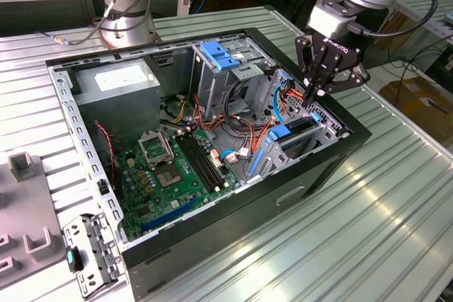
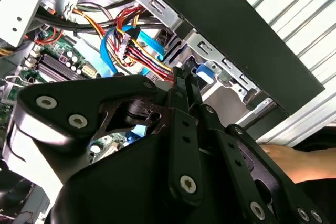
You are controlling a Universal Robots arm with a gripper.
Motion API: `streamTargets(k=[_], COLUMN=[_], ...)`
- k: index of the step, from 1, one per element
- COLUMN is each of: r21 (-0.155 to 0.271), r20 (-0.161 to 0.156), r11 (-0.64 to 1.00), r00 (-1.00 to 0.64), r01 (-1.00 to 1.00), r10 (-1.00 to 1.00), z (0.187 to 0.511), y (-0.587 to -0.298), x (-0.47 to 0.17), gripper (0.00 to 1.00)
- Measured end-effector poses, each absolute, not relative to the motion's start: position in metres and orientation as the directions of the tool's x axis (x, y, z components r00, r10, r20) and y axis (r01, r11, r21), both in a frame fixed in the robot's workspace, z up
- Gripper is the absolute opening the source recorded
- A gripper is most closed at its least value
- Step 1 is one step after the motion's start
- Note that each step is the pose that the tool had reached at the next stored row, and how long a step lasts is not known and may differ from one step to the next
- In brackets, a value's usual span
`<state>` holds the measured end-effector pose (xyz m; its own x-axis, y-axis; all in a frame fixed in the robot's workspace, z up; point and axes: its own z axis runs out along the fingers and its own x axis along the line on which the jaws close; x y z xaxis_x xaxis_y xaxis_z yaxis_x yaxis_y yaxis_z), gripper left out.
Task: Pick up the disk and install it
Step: 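Insert the first disk wire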
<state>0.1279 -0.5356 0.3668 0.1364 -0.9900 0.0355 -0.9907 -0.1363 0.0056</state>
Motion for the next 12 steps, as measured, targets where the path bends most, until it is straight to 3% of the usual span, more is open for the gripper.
streamTargets(k=[12], r21=[0.006], r20=[0.035], r11=[-0.079], r00=[0.080], r01=[-0.997], r10=[-0.996], z=[0.3640], y=[-0.5356], x=[0.1227], gripper=[0.16])
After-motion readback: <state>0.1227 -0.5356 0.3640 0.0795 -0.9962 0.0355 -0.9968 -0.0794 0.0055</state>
